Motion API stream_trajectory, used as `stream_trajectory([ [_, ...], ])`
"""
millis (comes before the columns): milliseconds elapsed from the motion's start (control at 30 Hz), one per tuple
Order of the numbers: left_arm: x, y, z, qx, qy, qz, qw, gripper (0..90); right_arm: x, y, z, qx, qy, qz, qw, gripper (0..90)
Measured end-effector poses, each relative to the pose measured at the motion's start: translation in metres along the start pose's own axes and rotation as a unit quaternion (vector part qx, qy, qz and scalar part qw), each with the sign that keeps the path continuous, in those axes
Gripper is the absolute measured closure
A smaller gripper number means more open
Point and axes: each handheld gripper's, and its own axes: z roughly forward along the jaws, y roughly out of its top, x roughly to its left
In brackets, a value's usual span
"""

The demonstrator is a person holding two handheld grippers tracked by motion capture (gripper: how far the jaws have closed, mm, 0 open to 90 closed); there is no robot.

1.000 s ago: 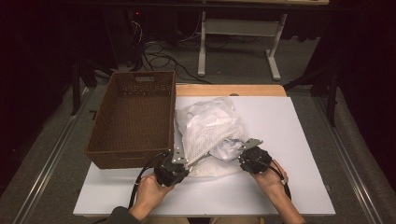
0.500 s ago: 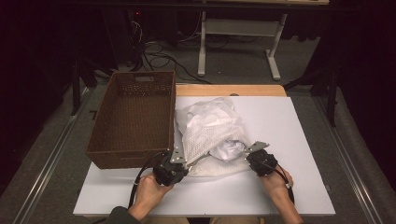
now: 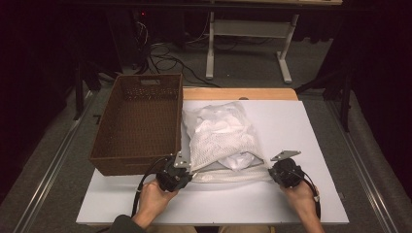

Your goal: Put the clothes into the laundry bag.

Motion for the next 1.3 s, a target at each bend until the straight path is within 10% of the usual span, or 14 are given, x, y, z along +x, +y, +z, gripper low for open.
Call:
stream_trajectory([
  [300,-0.001,-0.002,0.006,0.008,-0.006,0.001,0.9999,85.1,0.001,0.016,-0.006,-0.094,-0.018,0.026,0.9951,53.7],
  [500,-0.002,-0.003,0.010,0.014,-0.008,-0.001,0.9999,85.1,0.000,0.027,0.016,-0.078,-0.015,0.034,0.9962,55.1],
  [800,-0.002,-0.004,0.010,0.011,-0.009,-0.003,0.9999,85.4,-0.005,0.019,0.009,-0.079,0.018,0.034,0.9961,85.1],
  [1200,-0.003,-0.003,0.017,0.006,0.030,0.013,0.9994,88.4,0.006,-0.009,-0.014,-0.051,-0.001,0.018,0.9985,85.9],
  [1300,0.002,-0.004,0.013,-0.002,0.024,0.002,0.9997,88.0,0.013,-0.008,-0.017,-0.066,-0.001,0.012,0.9977,69.7],
])
